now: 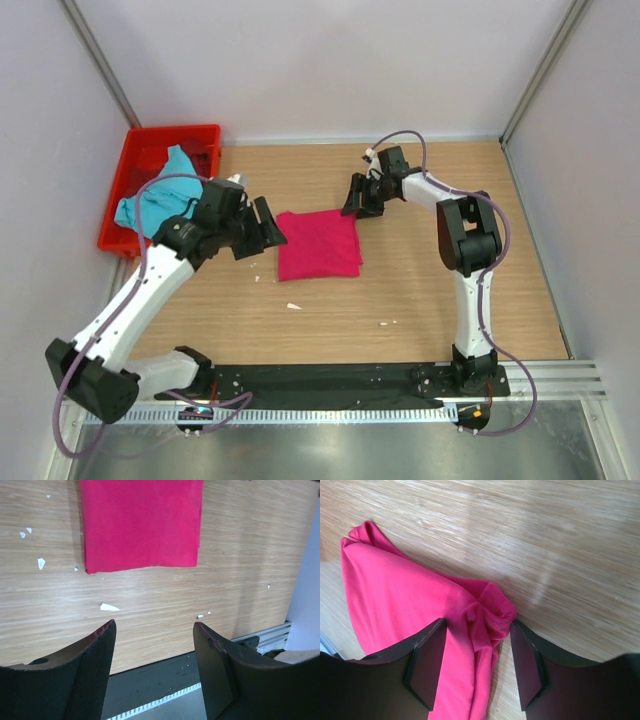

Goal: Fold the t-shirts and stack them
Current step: Neatly place the folded tshirt to the corner

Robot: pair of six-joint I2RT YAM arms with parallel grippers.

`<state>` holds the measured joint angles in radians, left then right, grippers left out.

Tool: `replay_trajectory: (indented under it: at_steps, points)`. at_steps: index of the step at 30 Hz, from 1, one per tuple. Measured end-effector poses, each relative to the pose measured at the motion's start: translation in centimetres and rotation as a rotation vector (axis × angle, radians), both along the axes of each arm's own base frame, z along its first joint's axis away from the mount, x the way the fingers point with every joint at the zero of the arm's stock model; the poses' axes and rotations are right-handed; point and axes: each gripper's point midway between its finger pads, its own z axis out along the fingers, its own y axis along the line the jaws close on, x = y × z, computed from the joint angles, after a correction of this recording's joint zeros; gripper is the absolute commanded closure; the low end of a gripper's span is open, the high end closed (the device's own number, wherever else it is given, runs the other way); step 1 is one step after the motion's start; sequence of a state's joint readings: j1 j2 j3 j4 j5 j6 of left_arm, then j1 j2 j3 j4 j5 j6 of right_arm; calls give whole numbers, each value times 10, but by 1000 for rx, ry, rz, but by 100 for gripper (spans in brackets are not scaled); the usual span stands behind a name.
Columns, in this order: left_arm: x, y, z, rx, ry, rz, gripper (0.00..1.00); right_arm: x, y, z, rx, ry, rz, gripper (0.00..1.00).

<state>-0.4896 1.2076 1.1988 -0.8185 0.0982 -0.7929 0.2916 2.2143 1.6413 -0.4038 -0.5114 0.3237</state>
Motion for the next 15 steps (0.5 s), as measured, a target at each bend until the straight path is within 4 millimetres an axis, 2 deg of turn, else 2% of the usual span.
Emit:
replay_trajectory:
  at_steps: [4, 8, 9, 11, 15]
  points:
    - [-16, 10, 19, -26, -31, 27, 37, 1, 3, -3, 21, 7, -4, 59]
    - [-27, 18, 25, -37, -34, 52, 39, 2, 5, -8, 35, 27, -25, 77]
    - [-30, 19, 26, -39, -35, 57, 39, 2, 6, -8, 38, 31, -30, 86]
    - [-36, 23, 27, -43, -33, 68, 39, 2, 6, -9, 44, 41, -39, 97]
    - [-46, 30, 26, -44, -27, 81, 41, 4, 6, -9, 48, 60, -78, 99]
